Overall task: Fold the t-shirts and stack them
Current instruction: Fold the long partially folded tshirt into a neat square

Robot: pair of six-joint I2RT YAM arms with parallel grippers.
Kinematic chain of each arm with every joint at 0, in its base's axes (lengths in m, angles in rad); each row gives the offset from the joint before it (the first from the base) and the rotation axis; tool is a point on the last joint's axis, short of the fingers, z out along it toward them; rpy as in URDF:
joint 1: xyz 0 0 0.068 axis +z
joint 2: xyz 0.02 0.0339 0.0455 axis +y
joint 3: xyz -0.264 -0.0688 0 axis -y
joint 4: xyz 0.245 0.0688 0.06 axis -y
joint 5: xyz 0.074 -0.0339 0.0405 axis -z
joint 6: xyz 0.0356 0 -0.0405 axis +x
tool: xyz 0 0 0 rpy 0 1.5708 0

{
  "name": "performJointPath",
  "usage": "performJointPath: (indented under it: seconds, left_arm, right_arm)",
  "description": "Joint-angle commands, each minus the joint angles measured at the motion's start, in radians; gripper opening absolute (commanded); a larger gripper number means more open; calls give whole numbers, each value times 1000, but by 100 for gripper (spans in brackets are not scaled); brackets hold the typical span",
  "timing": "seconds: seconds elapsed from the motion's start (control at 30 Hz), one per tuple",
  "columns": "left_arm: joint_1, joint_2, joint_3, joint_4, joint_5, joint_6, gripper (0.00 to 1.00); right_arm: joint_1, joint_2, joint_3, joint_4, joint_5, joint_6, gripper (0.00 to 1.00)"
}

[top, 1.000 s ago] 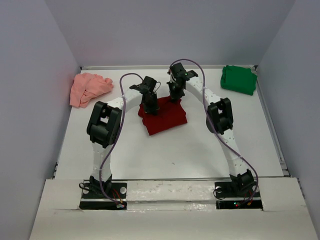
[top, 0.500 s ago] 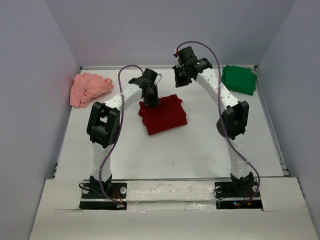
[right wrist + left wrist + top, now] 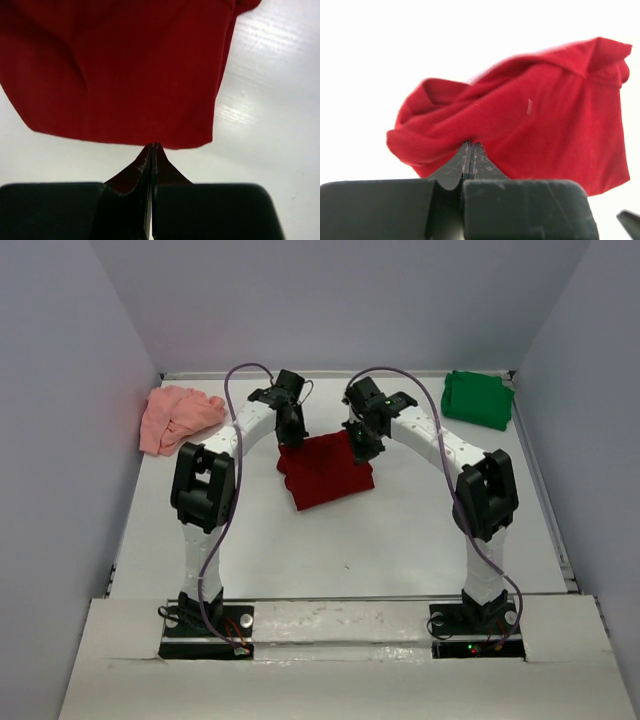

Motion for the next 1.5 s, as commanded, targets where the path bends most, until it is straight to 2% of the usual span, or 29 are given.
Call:
performJointPath:
  seconds: [0.0,0.13,0.43,0.67,1.0,1.27,1.47]
  left_arm:
    - [35,19,41,-22,-64,7,0]
    - [76,58,55,-17,-62,8,0]
    - [95,147,78,7,-7,14,0]
    - [95,146,84,15,1,13,0]
    - [95,94,92,1,5,23,0]
    - [95,105,86,12,21,27,0]
    - [95,103,87,13,33,25,0]
  right_arm:
    - [31,-182,-105,75,8,48,0]
    - [51,-257,-215,97,28,65,0]
    - [69,-317,-302,141,-27,94,0]
    - [79,-227,-205,157,-99,44,0]
    - [47,-18,-56,140,24,103,0]
    - [37,10,-47,129,102,120,0]
    - [2,54,-55,95,146,192,0]
